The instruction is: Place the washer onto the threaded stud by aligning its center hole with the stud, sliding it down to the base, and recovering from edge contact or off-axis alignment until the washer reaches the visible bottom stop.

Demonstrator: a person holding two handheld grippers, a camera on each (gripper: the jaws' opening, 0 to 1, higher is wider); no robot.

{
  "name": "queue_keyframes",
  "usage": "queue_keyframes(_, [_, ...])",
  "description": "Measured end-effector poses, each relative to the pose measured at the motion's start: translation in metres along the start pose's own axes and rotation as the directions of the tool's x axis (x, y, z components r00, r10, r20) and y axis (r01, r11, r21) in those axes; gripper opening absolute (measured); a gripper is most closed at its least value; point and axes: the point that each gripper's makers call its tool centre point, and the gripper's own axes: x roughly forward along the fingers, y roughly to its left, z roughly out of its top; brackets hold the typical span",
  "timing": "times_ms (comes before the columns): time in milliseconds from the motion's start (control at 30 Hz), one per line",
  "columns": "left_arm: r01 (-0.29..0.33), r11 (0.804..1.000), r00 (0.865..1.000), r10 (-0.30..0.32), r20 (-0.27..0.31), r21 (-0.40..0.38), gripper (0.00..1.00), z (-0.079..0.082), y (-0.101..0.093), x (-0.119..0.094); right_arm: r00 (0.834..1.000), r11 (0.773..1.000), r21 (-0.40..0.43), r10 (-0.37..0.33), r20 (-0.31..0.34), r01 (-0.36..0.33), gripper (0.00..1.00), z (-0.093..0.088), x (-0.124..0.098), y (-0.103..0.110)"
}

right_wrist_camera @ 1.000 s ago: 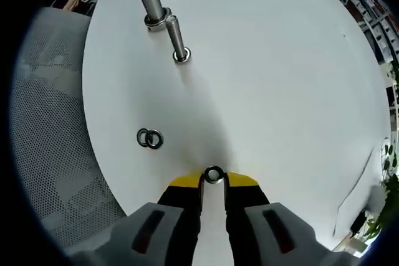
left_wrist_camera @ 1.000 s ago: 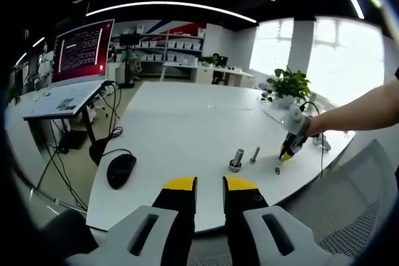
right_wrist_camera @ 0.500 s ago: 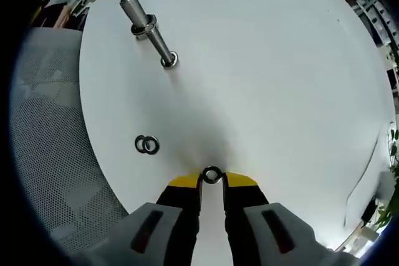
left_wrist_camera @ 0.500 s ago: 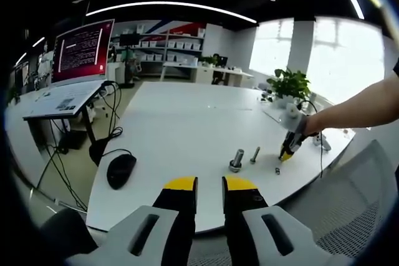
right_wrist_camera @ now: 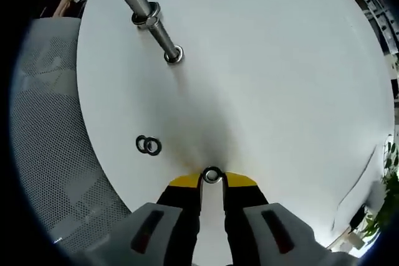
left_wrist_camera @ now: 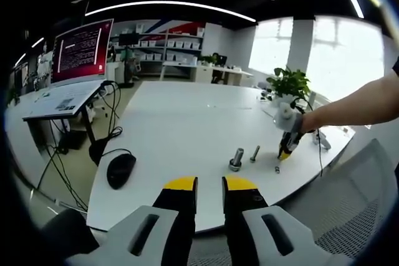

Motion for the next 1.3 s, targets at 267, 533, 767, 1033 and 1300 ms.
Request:
queue_keyframes(267, [-0.001,1.000,1.000,0.001,0.004,-0.002,0.13,0.001,0.000,0.000,1.000,0.999,-0.043,-0.018,0.011,0.019,0.14,0.010,-0.002,0.011])
queue_keyframes(533, [-0.003,1.000,1.000,0.003,0.007,-0.003,0.13,0.001,0.000,0.000,0.999,0.999,-0.050,0.003,0.054,0.000,0.14,0.028,0.000,0.016])
queue_keyframes(767, [-0.005,1.000,1.000,0.005,0.009,-0.004,0.14,0.001,-0.001,-0.001,0.998,0.996,-0.093,0.006,0.066,0.000,0.14,0.044,-0.003,0.033])
queue_keyframes(1033, [-0.005,1.000,1.000,0.005,0.014,-0.007,0.14,0.002,-0.001,-0.001,0.996,0.994,-0.105,-0.008,0.086,0.017,0.14,0.052,-0.001,0.036])
queue_keyframes(1300, [-0.005,1.000,1.000,0.006,0.017,-0.008,0.14,0.002,0.000,-0.001,0.997,0.995,-0.099,-0.016,0.073,0.023,0.15,0.052,-0.001,0.036])
